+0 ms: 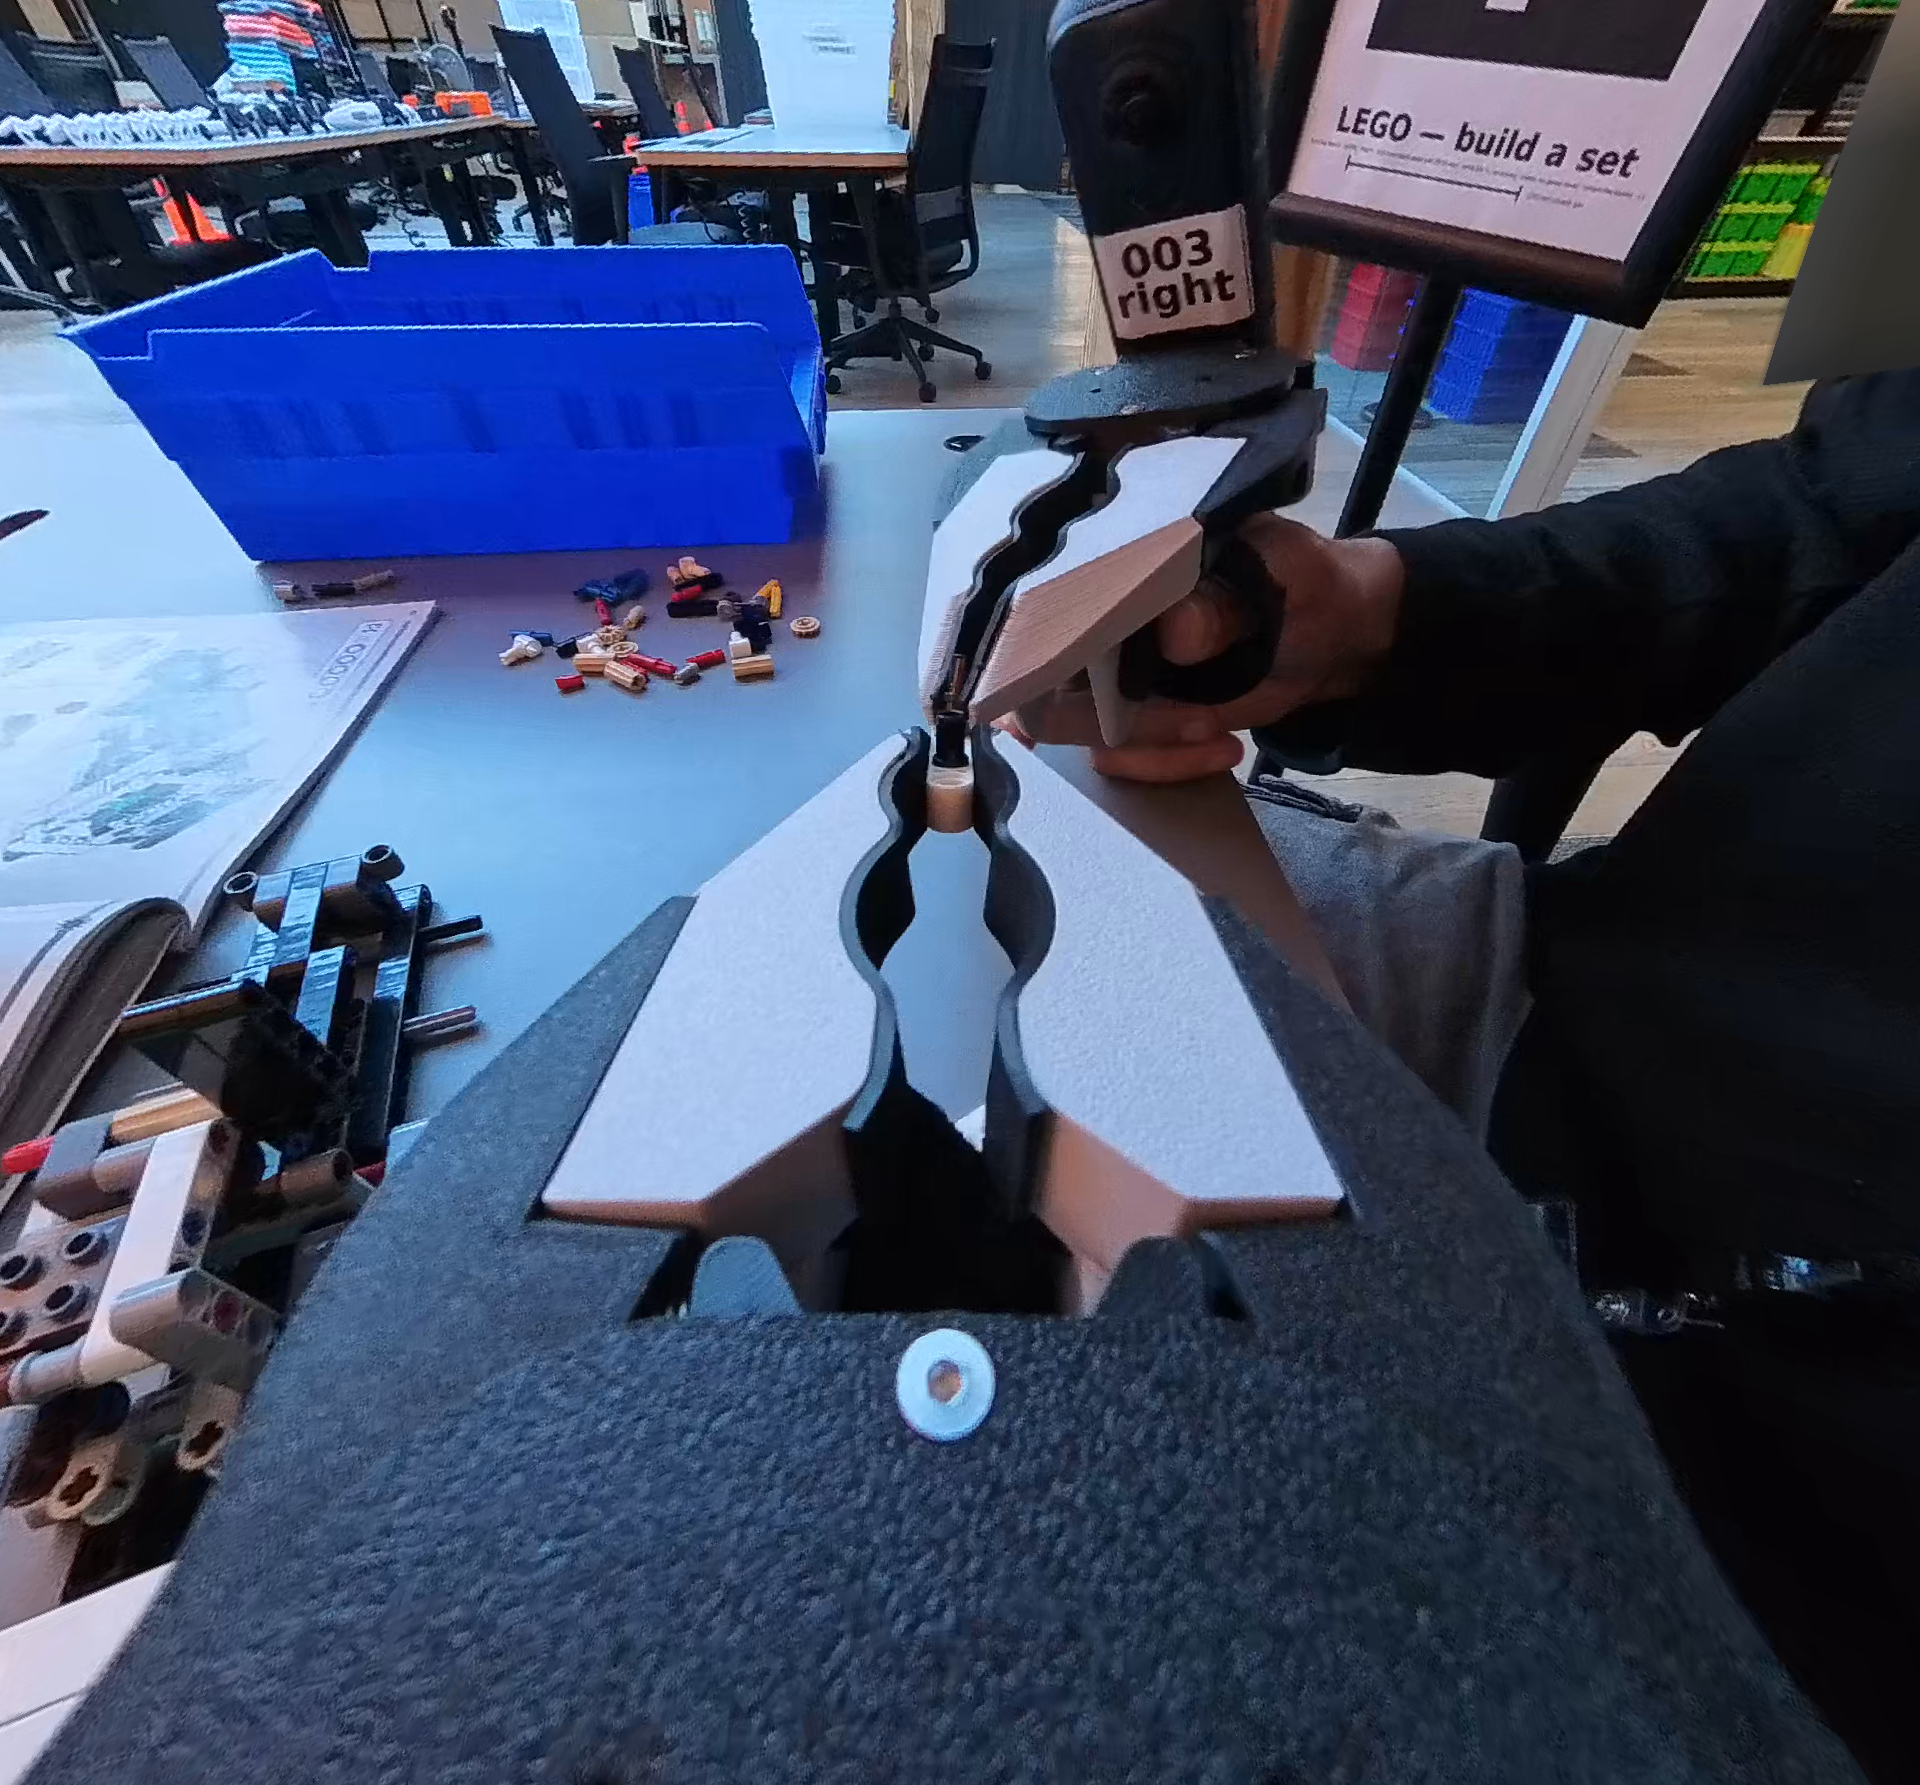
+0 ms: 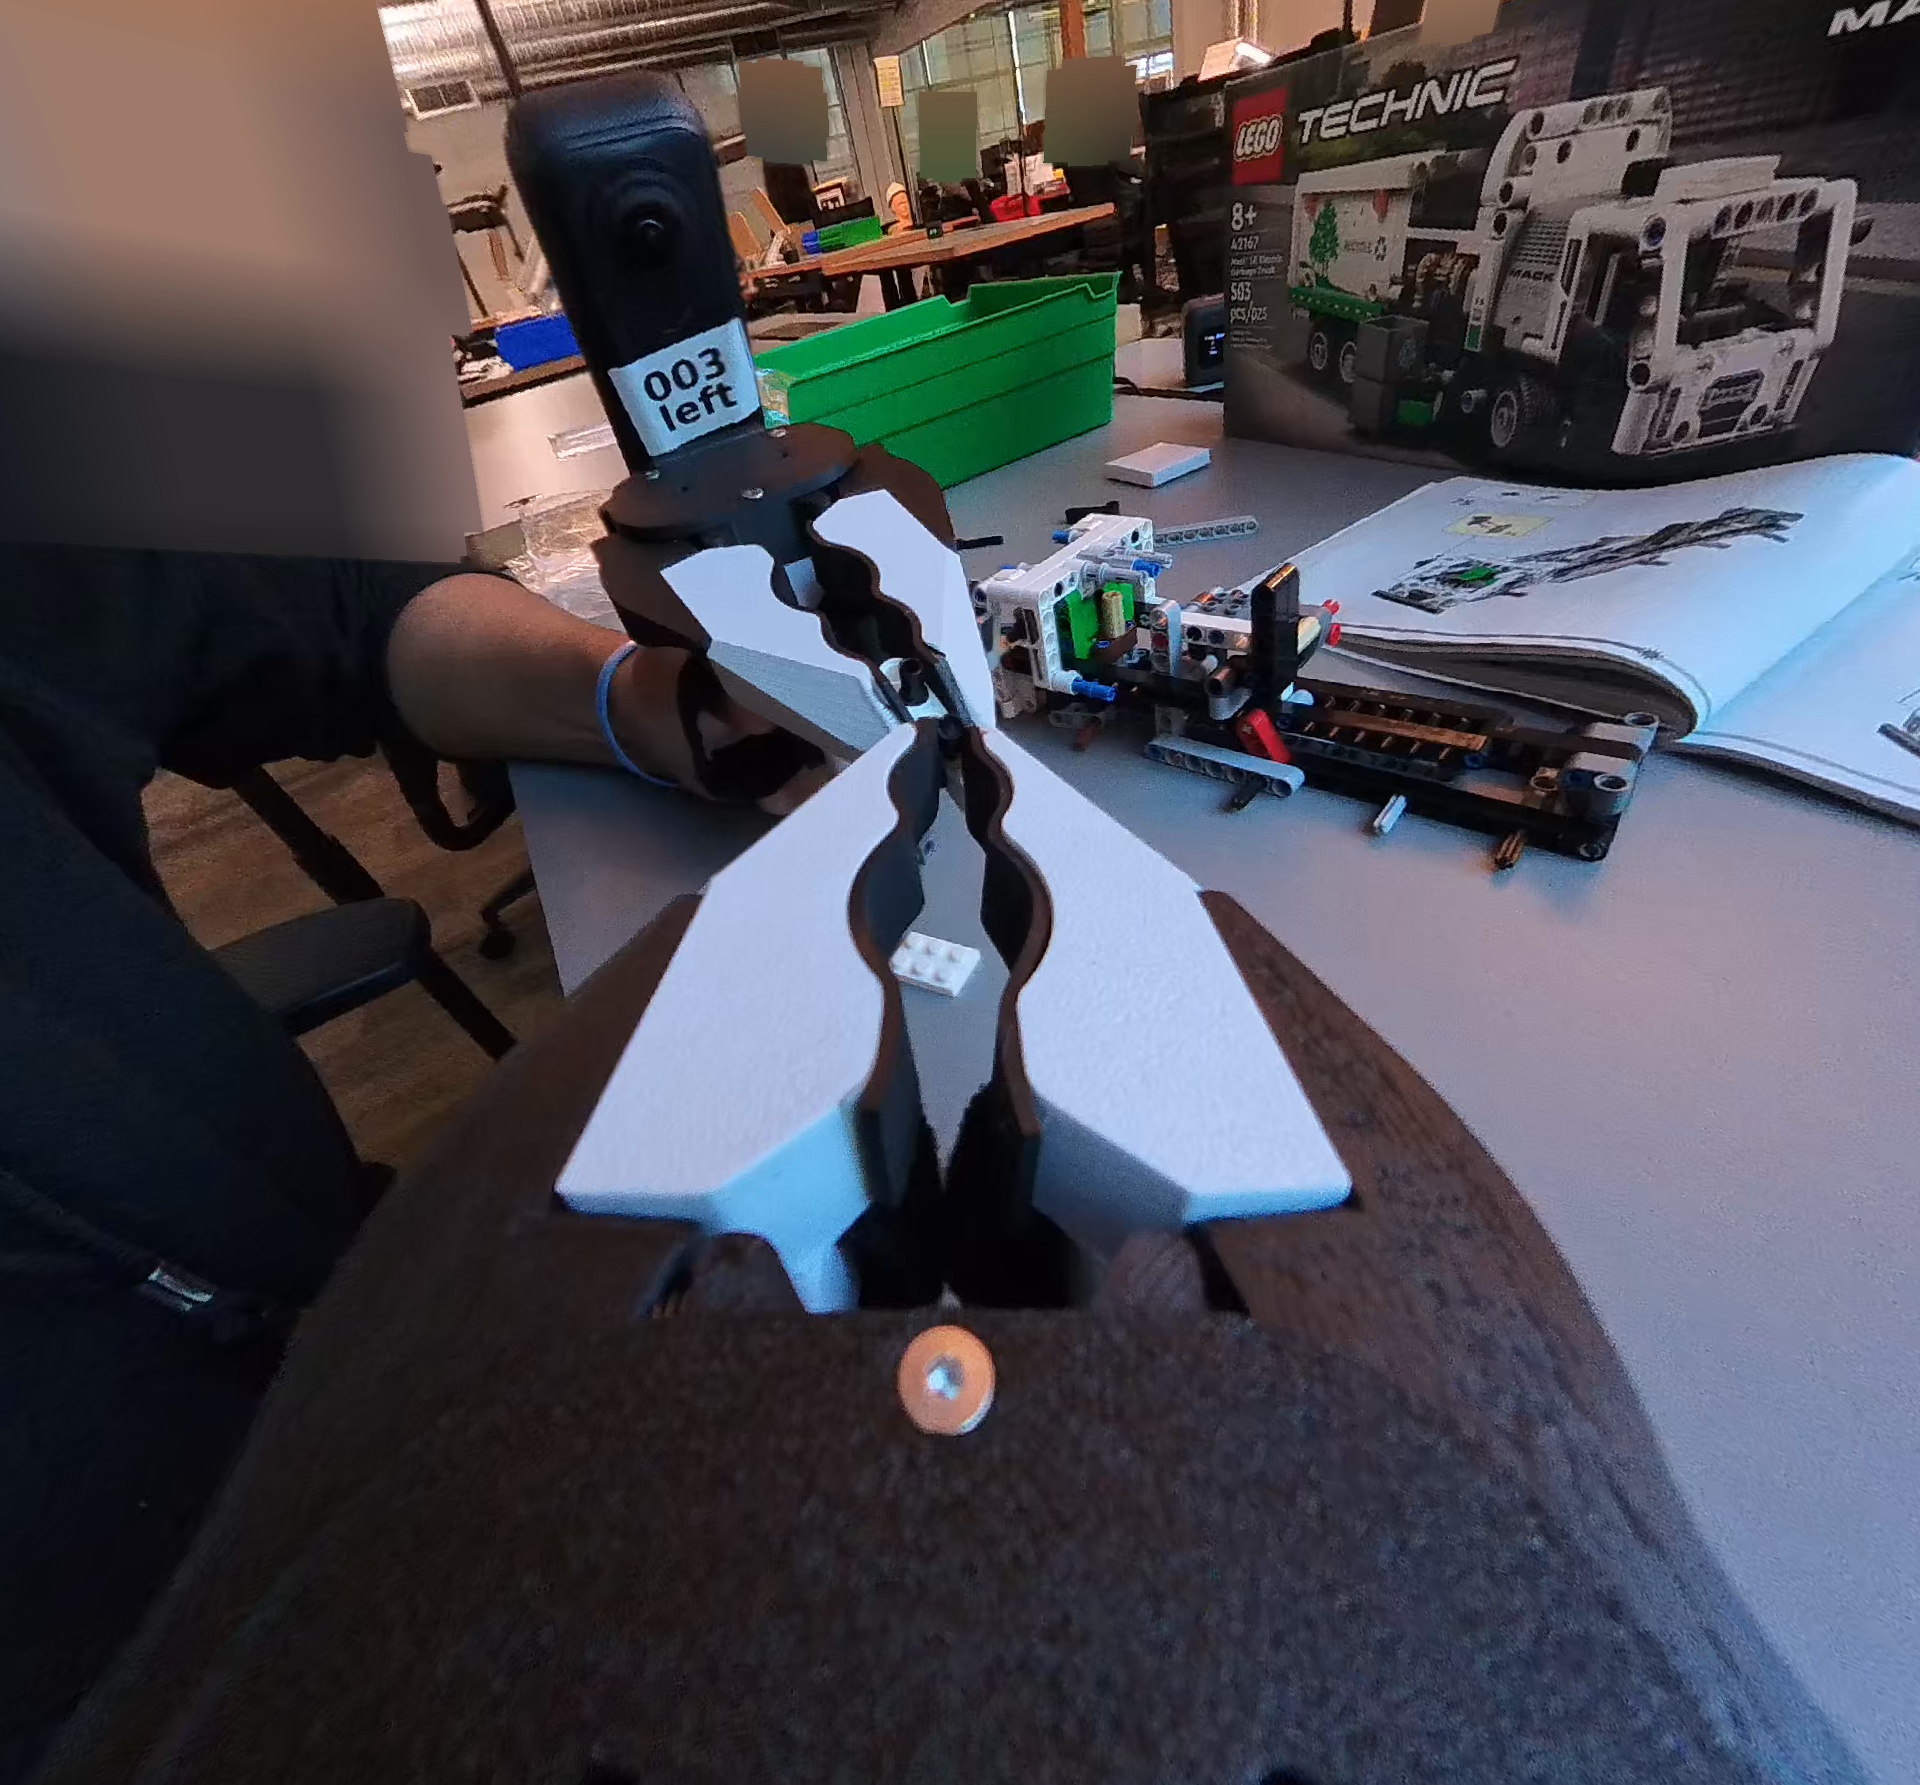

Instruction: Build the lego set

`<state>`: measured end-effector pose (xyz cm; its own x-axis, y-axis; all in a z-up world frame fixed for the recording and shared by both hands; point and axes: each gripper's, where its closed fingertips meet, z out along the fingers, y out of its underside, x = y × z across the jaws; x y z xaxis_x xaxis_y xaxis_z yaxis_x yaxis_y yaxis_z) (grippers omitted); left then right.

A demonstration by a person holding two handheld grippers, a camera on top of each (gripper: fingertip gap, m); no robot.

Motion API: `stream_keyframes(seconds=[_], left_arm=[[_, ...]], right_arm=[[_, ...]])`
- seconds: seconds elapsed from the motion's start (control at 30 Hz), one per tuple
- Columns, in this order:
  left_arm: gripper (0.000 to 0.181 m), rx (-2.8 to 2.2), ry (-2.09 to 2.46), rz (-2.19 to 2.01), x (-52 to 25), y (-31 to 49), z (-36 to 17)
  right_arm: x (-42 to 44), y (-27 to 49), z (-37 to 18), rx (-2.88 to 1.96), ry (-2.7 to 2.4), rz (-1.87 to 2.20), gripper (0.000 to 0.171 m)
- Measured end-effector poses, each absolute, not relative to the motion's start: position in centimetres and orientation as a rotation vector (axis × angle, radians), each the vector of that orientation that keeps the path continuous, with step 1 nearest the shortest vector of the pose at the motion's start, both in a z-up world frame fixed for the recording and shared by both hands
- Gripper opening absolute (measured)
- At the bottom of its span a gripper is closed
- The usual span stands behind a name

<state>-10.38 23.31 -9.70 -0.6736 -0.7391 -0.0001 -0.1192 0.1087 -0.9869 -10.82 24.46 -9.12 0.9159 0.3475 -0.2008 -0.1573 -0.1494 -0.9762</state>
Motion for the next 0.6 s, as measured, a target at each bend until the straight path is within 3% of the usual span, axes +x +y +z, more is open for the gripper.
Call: stream_keyframes(seconds=[0.6], left_arm=[[0.006,-0.617,1.955,-1.115,-9.9,23.6,-12.3]], right_arm=[[-10.5,24.4,-11.8,-1.857,-0.132,0.406,0.004]])
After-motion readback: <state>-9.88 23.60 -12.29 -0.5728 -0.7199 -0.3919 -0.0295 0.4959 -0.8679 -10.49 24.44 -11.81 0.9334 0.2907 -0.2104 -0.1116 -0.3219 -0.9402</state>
